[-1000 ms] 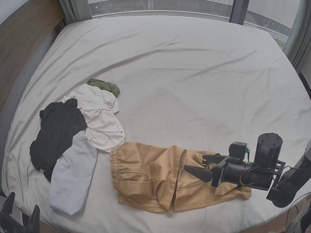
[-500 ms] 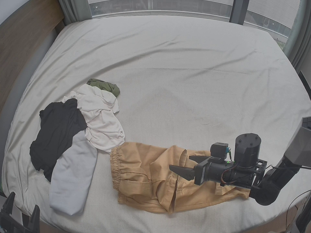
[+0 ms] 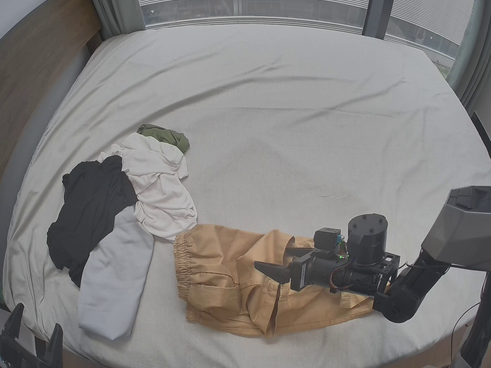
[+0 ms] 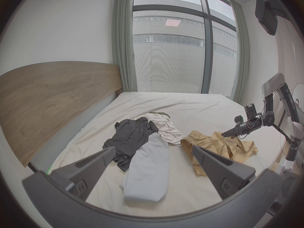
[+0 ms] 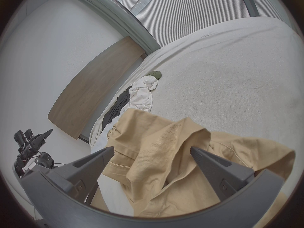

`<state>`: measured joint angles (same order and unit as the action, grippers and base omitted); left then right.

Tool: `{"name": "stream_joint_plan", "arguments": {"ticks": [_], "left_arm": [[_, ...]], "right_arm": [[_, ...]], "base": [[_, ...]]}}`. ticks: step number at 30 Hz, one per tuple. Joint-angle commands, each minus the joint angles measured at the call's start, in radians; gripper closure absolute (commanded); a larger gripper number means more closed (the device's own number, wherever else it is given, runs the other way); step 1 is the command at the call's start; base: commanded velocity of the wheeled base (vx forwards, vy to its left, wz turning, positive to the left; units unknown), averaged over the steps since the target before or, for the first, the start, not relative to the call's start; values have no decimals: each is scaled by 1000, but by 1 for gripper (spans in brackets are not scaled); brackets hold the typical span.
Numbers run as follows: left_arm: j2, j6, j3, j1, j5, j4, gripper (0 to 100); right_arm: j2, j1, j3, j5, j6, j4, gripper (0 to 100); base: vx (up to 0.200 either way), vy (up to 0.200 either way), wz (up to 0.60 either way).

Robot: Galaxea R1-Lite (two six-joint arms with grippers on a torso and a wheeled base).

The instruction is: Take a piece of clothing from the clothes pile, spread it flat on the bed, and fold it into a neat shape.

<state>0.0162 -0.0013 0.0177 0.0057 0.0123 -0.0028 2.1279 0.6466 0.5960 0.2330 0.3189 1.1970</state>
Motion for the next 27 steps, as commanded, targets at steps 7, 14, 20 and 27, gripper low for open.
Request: {"name": "stream_joint_plan", "arguments": {"ticks": [7, 14, 20, 27], "left_arm": [[-15, 0, -18, 0, 0, 0, 0], [-15, 0, -18, 0, 0, 0, 0], [-15, 0, -18, 0, 0, 0, 0], [-15, 0, -18, 0, 0, 0, 0]], "right_arm": [[47, -4, 42, -1, -1, -17, 0], [69, -5, 68, -37, -1, -20, 100], [66, -8, 56, -47, 3, -7, 100], [4, -24, -27, -44, 25, 50, 100]], "base": [[0, 0, 0], [0, 0, 0], [0, 0, 0], [0, 0, 0]]}}
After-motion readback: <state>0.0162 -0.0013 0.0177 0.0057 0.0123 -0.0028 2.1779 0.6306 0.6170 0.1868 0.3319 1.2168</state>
